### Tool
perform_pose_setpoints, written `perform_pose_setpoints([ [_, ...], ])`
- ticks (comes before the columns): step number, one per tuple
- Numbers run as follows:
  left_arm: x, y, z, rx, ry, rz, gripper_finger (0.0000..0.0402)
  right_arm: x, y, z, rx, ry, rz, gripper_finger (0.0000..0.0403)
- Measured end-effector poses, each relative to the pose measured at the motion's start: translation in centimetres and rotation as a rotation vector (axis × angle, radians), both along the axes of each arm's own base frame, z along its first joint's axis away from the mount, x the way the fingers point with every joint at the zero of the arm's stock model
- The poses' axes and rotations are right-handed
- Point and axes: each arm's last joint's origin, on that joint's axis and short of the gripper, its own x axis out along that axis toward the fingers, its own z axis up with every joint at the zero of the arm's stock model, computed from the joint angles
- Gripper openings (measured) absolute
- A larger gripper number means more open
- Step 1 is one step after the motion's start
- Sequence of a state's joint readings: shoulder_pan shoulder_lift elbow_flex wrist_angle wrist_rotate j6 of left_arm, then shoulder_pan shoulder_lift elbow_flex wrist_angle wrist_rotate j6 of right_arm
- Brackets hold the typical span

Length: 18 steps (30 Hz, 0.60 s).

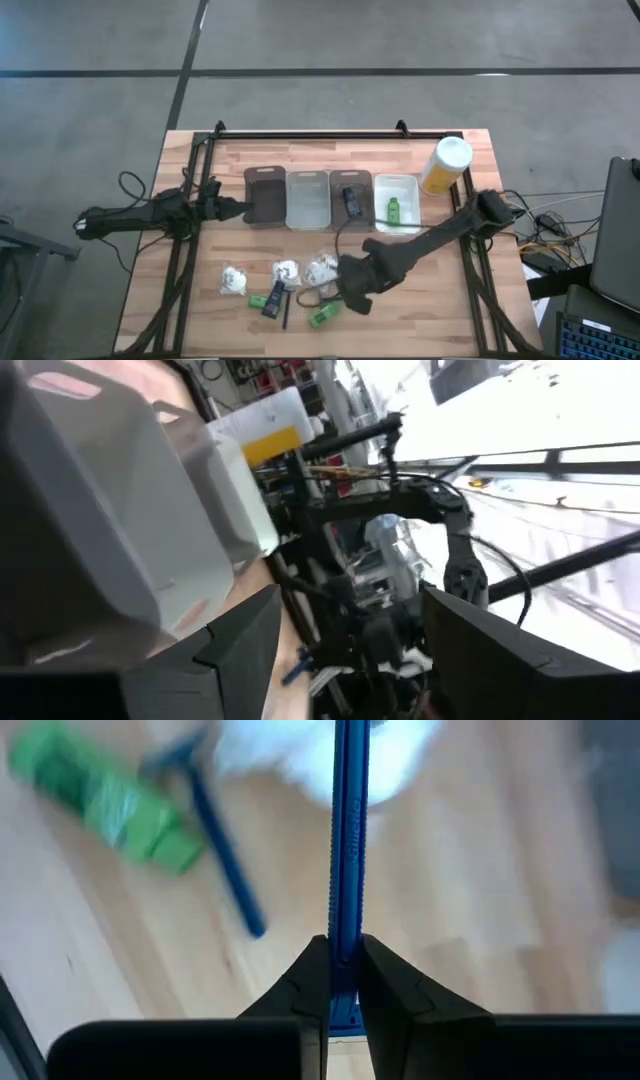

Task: Pick & Place Travel size toiletries
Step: Put the blue razor into the left black bin

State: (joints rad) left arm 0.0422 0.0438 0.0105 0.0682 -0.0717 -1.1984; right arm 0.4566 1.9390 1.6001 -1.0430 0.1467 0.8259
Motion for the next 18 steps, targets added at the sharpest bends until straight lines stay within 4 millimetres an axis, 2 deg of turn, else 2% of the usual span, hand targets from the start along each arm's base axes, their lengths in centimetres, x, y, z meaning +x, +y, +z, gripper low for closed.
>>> perform_pose_setpoints([
  [3,0.0,-0.2,0.5,0.06,-0.049,-0.051,0.0238,-0.5,-1.1,2.4,-0.01,-0.094,-0.108,0.0029],
  [6,0.1,-0.4,1.5,0.208,-0.05,-0.117,0.0225,-0.4,-2.4,3.7,0.0,-0.148,-0.165,0.0029],
  [12,0.6,-0.6,5.1,0.563,-0.031,-0.152,0.0192,0.7,-4.6,4.2,0.022,-0.197,-0.223,0.0029],
  [18,2.9,-0.8,6.4,0.642,0.07,-0.267,0.0182,1.9,-5.8,4.8,0.043,-0.289,-0.208,0.0029],
])
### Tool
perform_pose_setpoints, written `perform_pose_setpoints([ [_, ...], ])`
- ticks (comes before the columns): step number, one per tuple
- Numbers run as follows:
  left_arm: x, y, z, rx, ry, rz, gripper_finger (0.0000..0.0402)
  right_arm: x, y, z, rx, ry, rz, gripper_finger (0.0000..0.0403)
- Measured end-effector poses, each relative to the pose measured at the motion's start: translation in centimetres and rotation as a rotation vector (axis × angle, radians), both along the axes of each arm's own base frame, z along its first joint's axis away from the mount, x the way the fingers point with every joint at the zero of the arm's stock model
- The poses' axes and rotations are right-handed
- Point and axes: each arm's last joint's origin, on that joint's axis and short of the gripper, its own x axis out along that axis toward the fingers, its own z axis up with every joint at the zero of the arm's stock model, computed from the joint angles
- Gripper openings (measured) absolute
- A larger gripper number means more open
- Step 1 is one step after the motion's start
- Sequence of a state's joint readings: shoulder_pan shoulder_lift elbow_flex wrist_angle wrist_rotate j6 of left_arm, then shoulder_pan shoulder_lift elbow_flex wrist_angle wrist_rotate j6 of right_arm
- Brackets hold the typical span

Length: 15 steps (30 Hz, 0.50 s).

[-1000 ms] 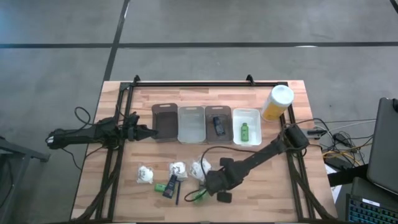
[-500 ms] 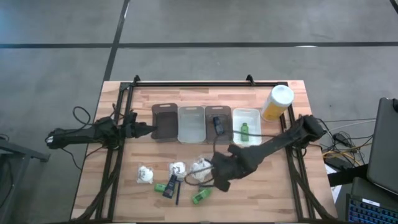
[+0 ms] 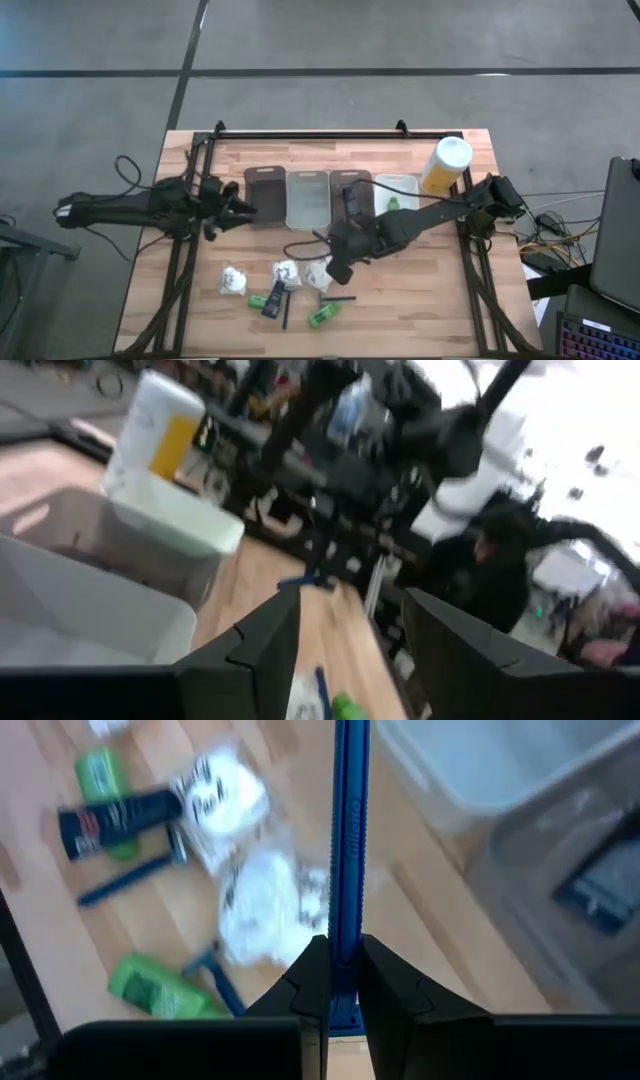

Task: Pick & Place Travel size toiletries
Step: Put the blue razor into the left black bin

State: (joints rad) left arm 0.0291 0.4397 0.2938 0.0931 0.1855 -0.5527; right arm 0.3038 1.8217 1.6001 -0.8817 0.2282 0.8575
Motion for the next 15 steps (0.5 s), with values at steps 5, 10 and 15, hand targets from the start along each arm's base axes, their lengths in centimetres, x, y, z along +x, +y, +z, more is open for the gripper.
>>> perform_pose_setpoints([
  [5,2.5,-0.2,1.0,0.076,0.077,-0.045,0.0181,0.6,-0.5,0.3,-0.001,-0.055,-0.004,0.0029],
  [10,4.9,-0.3,2.0,0.18,0.124,-0.076,0.0189,0.7,-0.4,0.5,-0.002,-0.066,0.009,0.0029],
  [15,7.4,-0.4,2.9,0.212,0.136,-0.149,0.0212,0.9,-0.3,0.7,-0.005,-0.091,0.038,0.0031],
])
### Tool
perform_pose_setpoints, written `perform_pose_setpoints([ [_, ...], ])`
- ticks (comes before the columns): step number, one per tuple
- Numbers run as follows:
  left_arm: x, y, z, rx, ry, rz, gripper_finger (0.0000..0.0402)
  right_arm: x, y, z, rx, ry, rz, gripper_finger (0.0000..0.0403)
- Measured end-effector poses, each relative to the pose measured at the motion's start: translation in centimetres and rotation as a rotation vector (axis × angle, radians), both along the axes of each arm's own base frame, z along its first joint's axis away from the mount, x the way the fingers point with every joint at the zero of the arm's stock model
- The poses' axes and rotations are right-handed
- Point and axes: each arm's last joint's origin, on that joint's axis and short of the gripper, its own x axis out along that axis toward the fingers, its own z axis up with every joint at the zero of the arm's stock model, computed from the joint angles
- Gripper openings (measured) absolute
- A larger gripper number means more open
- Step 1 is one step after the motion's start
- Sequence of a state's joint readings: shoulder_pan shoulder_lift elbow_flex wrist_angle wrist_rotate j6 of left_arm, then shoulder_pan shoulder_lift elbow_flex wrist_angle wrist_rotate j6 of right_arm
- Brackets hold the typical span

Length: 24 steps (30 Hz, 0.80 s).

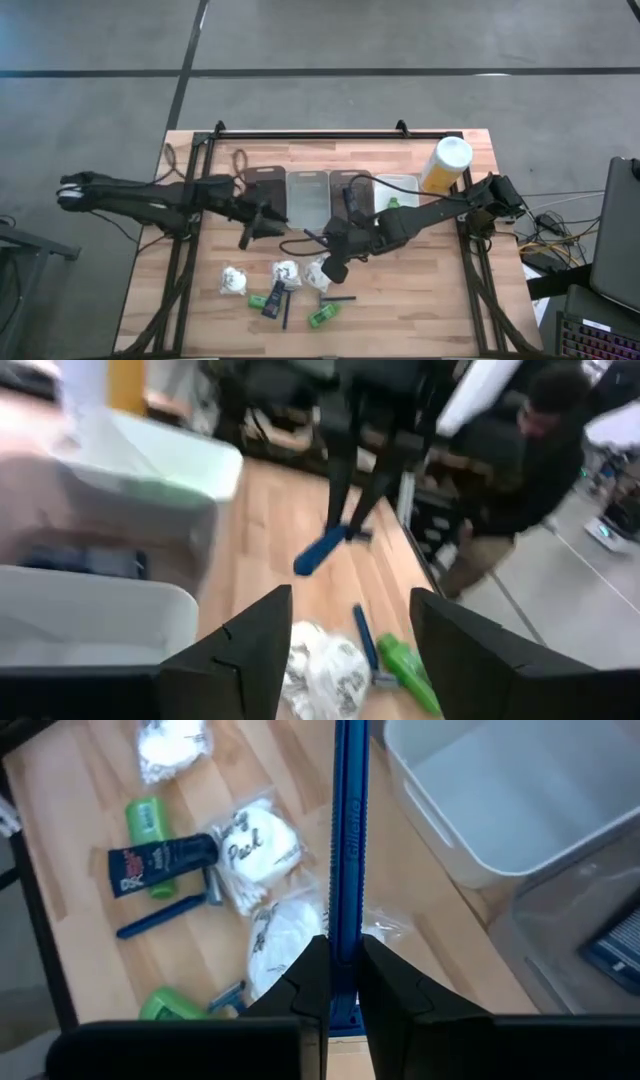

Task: Pick & Place Travel size toiletries
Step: Put the blue razor into the left black bin

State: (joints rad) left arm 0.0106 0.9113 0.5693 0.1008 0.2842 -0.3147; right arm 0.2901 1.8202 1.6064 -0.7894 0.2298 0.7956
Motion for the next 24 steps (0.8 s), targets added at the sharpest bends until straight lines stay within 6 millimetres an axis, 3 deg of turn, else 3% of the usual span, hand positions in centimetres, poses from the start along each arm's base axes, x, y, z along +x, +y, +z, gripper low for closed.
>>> perform_pose_setpoints([
  [11,4.8,-0.8,0.8,0.17,0.002,-0.148,0.0226,0.1,0.2,0.1,0.03,0.006,0.089,0.0035],
  [24,8.1,-0.7,-1.7,0.226,0.107,-0.148,0.0225,0.1,0.3,0.6,0.037,0.002,0.141,0.0038],
])
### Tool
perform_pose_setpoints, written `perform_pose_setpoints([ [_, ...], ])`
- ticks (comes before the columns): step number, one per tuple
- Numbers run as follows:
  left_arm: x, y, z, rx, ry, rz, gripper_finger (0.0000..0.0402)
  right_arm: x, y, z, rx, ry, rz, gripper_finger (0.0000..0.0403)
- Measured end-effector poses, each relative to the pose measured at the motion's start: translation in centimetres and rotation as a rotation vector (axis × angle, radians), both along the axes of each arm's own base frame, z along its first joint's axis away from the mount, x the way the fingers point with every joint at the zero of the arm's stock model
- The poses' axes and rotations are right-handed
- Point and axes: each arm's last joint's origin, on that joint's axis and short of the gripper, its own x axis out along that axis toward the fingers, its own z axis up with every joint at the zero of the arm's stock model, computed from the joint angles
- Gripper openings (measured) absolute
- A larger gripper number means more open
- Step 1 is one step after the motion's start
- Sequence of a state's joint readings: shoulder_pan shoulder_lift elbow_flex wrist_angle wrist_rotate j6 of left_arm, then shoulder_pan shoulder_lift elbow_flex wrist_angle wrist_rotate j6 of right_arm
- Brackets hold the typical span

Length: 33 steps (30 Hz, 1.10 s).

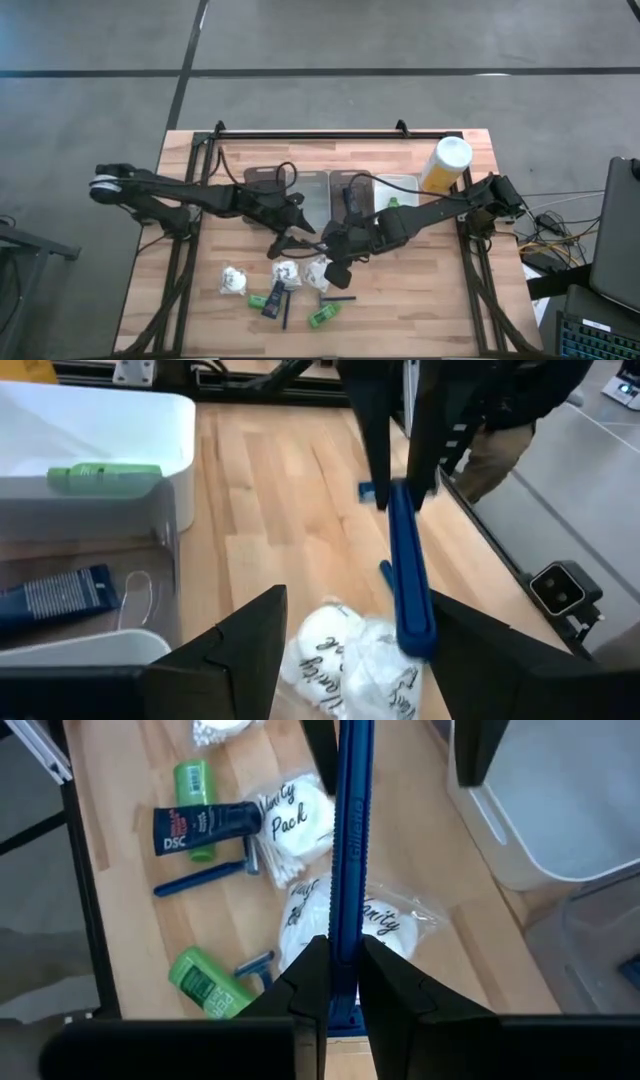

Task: Pick & Place Travel size toiletries
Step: Put the blue razor into the left black bin

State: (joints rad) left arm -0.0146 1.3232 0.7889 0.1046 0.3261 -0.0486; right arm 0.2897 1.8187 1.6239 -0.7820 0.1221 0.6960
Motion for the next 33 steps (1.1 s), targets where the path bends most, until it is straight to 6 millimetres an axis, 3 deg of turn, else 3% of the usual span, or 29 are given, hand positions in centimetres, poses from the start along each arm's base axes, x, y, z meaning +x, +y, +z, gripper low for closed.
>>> perform_pose_setpoints([
  [11,1.2,-0.3,0.2,-0.018,0.005,-0.043,0.0225,-0.2,-0.1,0.0,-0.014,0.034,0.05,0.0038],
  [19,1.3,-1.0,0.2,-0.025,0.007,-0.076,0.0223,-0.3,-1.3,-0.2,-0.032,0.073,0.019,0.0038],
  [33,1.6,-1.1,-0.3,-0.015,0.024,-0.059,0.0129,-0.1,-1.7,-0.2,-0.018,0.077,0.04,0.0038],
])
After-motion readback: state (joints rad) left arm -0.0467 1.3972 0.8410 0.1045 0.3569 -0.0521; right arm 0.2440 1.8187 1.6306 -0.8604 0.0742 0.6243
